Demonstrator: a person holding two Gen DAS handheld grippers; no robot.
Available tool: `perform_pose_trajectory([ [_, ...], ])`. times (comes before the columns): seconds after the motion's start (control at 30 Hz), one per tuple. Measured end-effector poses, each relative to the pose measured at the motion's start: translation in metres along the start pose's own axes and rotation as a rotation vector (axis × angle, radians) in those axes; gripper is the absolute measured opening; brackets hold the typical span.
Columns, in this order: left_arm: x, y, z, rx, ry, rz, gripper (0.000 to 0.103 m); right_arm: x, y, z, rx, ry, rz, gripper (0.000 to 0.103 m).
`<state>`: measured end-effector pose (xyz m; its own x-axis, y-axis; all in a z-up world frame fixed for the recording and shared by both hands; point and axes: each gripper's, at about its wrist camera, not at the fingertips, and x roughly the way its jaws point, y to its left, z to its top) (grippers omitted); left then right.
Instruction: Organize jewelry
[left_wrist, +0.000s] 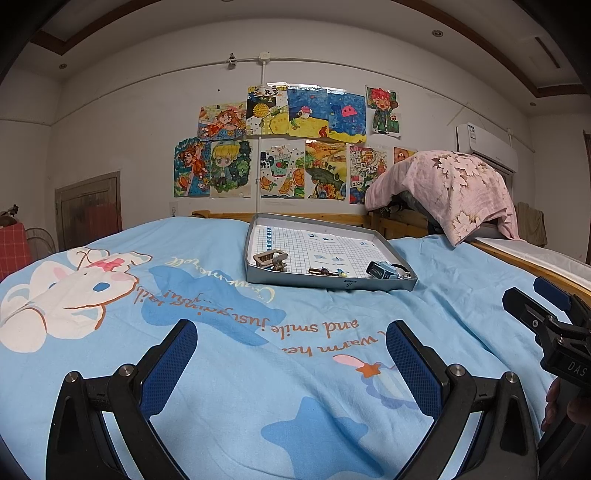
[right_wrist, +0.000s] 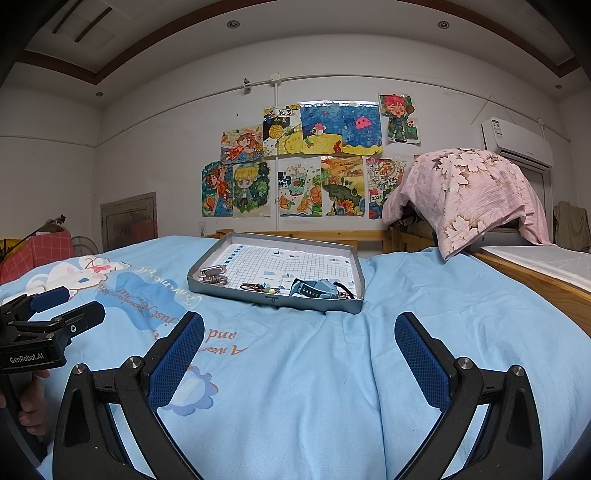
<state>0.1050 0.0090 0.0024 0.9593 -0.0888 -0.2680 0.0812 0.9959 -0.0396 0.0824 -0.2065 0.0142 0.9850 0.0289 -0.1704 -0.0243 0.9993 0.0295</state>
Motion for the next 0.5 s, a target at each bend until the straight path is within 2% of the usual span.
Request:
perform_pose_trajectory([
  [0.5,0.0,-0.0008,0.0001,0.004,-0.001,0.001,0.103,-0.0001,0.0001,0.0002,0.0,0.0,0.0,0.101],
])
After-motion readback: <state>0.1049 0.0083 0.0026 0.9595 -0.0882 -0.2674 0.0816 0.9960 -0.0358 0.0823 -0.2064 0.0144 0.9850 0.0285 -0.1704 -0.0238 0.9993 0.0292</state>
